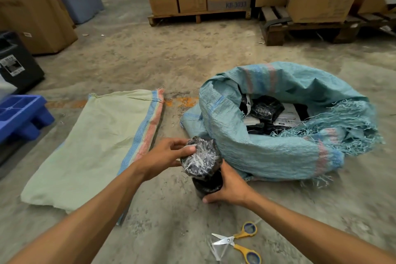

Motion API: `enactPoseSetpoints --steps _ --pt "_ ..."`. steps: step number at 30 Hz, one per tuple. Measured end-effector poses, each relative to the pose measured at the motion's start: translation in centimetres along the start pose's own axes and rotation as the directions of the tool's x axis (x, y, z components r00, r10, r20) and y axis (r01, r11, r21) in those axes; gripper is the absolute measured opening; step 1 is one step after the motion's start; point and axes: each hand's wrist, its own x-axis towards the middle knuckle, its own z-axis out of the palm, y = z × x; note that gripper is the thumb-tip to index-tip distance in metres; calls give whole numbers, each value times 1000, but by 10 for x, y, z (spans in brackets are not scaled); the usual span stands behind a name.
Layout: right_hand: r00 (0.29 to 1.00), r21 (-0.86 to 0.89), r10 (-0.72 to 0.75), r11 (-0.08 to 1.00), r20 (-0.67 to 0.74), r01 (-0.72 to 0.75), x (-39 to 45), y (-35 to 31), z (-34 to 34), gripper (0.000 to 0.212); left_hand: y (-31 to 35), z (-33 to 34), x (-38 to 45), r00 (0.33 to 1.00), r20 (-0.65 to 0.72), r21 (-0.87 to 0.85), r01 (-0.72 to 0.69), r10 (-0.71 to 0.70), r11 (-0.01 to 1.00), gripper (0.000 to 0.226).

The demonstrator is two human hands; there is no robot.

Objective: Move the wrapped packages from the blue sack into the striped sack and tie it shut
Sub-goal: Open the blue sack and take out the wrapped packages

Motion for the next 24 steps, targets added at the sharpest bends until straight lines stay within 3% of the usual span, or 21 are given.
enactPoseSetpoints --steps 5,8,12,14,17,22,24 --pt "995 179 94 979 15 -95 -7 5 -2 116 -10 24 8 996 63 -103 68 -62 992 26" --pt "988 225 133 963 74 -146 -11 10 -9 114 -15 36 10 994 65 -31 90 -88 995 14" --pt "978 292 170 935 123 -199 -11 14 -16 96 -24 43 14 997 -53 105 68 -63 992 33" --pt "974 316 198 922 108 -223 -9 16 -15 95 -28 47 15 991 -127 196 -17 42 981 44" --pt "969 280 221 929 109 -243 -6 15 -14 95 -39 52 17 956 -197 338 -144 219 930 51" --pt "955 190 241 943 172 -272 -7 15 -18 96 -37 51 14 979 -202 249 39 12 968 42" --pt "947 61 249 962 205 -266 -6 11 -27 97 -27 50 13 969 -245 292 50 25 955 40"
